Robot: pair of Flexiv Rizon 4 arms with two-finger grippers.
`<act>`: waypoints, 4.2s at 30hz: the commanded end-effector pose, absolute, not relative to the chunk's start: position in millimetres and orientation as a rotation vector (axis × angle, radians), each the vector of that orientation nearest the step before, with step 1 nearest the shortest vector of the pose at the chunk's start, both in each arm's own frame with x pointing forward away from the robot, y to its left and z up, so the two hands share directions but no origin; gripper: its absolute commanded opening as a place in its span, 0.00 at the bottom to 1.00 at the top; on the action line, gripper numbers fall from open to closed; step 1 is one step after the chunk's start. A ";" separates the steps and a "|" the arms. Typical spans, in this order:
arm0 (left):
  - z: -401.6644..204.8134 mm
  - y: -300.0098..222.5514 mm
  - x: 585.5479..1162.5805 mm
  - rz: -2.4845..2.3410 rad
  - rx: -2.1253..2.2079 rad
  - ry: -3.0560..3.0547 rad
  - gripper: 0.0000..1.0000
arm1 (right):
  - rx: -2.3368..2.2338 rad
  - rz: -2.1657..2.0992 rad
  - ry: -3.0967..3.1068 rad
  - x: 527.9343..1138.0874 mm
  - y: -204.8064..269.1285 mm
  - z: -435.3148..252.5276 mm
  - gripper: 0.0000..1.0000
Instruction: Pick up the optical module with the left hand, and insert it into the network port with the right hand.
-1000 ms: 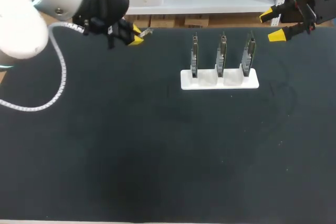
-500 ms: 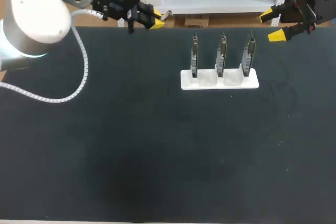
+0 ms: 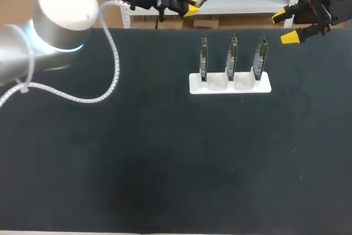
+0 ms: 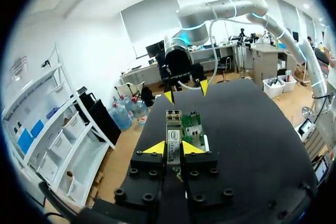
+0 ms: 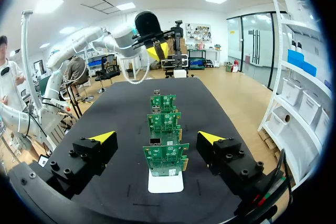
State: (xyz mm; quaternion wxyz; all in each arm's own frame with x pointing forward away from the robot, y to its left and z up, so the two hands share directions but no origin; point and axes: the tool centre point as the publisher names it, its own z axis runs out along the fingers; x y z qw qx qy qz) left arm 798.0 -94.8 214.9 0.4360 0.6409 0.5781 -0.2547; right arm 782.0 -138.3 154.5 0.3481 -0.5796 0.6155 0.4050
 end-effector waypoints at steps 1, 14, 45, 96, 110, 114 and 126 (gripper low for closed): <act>213.8 -112.1 802.5 -0.679 1.576 1.406 0.00 | -1.500 1.045 1.597 780.2 -138.1 154.6 1.00; 223.2 -159.6 790.1 -0.799 1.557 1.312 0.00 | -1.500 1.045 1.597 780.2 -138.1 154.6 1.00; 213.3 -234.3 776.8 -1.101 1.488 1.248 0.00 | -1.500 1.045 1.597 780.2 -138.1 154.6 1.00; 173.0 -265.0 770.2 -1.187 1.299 1.362 0.00 | -1.500 1.045 1.597 780.2 -138.1 154.6 1.00; 168.9 -266.6 773.8 -1.173 1.285 1.379 0.00 | -1.500 1.045 1.597 780.2 -138.1 154.6 1.00; 166.4 -267.0 774.5 -1.169 1.278 1.390 0.00 | -1.500 1.045 1.597 780.2 -138.1 154.6 1.00; 165.1 -266.7 775.7 -1.153 1.268 1.397 0.00 | -1.500 1.045 1.597 780.2 -138.1 154.6 1.00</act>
